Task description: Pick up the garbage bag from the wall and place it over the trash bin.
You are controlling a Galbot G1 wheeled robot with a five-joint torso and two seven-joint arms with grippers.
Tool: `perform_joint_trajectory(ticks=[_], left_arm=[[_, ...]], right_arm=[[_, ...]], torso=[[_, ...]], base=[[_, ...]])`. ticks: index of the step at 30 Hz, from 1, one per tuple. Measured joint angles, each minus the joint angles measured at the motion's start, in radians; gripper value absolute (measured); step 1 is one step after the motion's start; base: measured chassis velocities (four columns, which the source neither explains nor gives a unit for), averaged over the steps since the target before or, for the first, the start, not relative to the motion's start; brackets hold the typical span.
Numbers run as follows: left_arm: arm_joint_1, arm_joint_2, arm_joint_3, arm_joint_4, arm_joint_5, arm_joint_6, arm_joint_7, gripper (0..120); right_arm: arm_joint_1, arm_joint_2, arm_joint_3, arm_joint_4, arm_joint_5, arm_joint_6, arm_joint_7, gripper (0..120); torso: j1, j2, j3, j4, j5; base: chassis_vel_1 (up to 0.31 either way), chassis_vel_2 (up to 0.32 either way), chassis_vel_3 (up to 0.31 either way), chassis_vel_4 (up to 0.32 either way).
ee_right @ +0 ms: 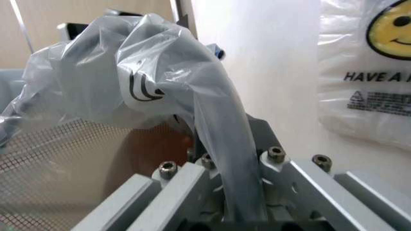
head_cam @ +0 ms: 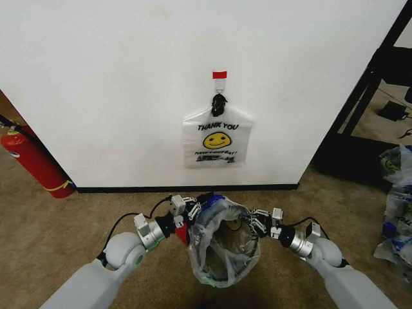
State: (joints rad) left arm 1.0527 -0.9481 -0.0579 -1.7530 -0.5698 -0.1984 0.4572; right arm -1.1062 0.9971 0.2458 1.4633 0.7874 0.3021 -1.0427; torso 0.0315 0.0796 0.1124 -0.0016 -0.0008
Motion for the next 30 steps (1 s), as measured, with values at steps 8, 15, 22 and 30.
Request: perform_joint_trajectory(ticks=[8, 15, 22, 30], left_arm=[[-0.004, 0.009, -0.001, 0.037, 0.014, -0.005, 0.011, 0], [0.001, 0.013, -0.007, 0.044, 0.018, -0.008, 0.047, 0], [-0.007, 0.006, -0.024, 0.065, 0.017, -0.031, 0.076, 0], [0.011, -0.04, -0.077, 0.056, -0.041, -0.063, -0.007, 10]], right_arm=[[0.002, -0.012, 0.008, 0.009, -0.006, 0.0, -0.023, 1], [0.01, -0.018, 0.014, 0.01, -0.008, -0.001, -0.034, 1], [0.017, -0.025, 0.02, 0.013, -0.005, -0.005, -0.041, 1], [-0.023, -0.007, 0.011, 0.009, 0.095, -0.019, 0.03, 1]], torso=[[0.0, 0.0, 0.0, 0.0001, -0.0001], [0.0, 0.0, 0.0, 0.0002, -0.0001], [0.0, 0.0, 0.0, 0.0002, -0.0002], [0.0, 0.0, 0.0, 0.0, 0.0]], base=[[0.0, 0.0, 0.0, 0.0], [0.0, 0.0, 0.0, 0.0], [0.0, 0.0, 0.0, 0.0], [0.0, 0.0, 0.0, 0.0]])
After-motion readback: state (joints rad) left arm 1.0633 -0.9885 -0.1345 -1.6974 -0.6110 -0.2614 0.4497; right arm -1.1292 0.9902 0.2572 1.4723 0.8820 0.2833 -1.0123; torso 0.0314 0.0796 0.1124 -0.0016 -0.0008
